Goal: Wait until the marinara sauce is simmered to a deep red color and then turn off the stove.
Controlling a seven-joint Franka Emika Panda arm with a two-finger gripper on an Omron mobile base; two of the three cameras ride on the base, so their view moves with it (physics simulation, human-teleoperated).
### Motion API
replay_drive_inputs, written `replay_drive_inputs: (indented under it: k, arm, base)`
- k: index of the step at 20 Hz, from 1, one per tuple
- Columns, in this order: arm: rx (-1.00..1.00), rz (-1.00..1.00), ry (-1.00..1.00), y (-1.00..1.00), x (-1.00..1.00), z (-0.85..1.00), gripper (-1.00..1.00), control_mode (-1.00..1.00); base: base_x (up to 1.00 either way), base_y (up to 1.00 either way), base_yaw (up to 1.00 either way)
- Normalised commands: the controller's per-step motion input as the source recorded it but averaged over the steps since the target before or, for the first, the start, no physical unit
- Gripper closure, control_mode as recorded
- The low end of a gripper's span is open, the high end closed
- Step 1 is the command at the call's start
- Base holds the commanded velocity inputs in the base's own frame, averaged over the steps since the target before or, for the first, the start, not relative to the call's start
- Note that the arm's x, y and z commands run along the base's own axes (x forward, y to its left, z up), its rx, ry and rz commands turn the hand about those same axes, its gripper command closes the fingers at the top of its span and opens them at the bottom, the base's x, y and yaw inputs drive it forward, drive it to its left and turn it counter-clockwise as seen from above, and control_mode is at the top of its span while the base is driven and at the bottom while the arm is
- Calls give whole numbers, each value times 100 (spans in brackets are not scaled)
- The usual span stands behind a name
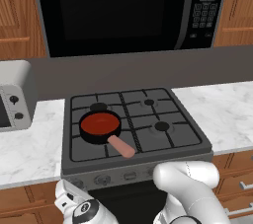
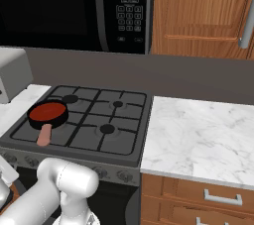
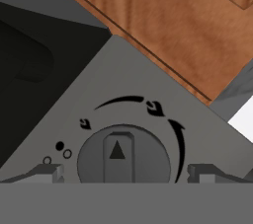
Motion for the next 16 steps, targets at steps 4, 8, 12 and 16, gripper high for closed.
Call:
replay_drive_inputs:
  k: [4, 8, 12, 16]
  arm:
    - [0, 0, 0, 0, 0, 0, -100, -100]
    - [0, 0, 0, 0, 0, 0, -100, -100]
    - [0, 0, 0, 0, 0, 0, -100, -100]
    - [0, 0, 0, 0, 0, 0, -100, -100]
  base:
    - [0, 0, 0]
    - [0, 0, 0]
    - [0, 0, 0]
    - [0, 0, 0]
